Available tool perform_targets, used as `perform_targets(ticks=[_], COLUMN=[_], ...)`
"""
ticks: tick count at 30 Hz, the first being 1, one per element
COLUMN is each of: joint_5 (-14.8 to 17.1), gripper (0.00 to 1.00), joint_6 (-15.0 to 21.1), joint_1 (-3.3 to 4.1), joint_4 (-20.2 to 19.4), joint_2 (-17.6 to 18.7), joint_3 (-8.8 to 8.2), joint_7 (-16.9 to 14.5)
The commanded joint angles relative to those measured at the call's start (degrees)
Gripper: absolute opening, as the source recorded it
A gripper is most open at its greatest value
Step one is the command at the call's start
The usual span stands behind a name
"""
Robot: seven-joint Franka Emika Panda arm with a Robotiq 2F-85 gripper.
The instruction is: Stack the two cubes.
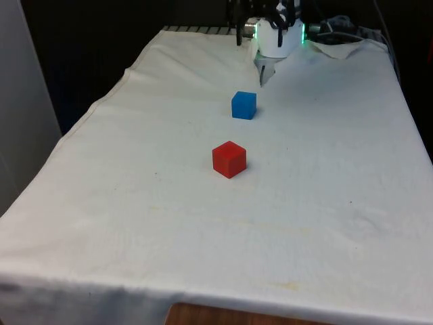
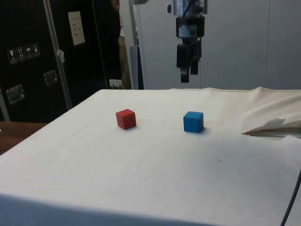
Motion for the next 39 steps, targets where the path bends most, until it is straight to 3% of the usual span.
perform_targets(ticks=[1, 2, 10, 11, 12, 22, 30, 39], joint_5=[0.57, 0.00, 0.97, 0.17, 0.86, 0.23, 0.17, 0.63], gripper=[1.00, 1.00, 1.00, 1.00, 1.00, 1.00, 1.00, 1.00], joint_6=[1.55, 0.69, 7.68, 6.53, 7.96, 8.54, 8.88, 10.26], joint_1=[0.11, 0.00, 0.34, 0.00, 0.34, 0.06, -0.11, -0.06], joint_4=[-0.74, -0.46, -4.30, -3.78, -4.47, -5.04, -3.90, 0.57], joint_2=[0.34, 0.29, 2.46, 2.35, 2.46, 2.41, 5.73, 13.64], joint_3=[-0.46, -0.23, -1.89, -1.43, -1.89, -1.66, -2.86, -3.95], joint_7=[-0.57, -0.11, -1.55, -0.80, -1.49, -1.09, -3.44, -6.93])
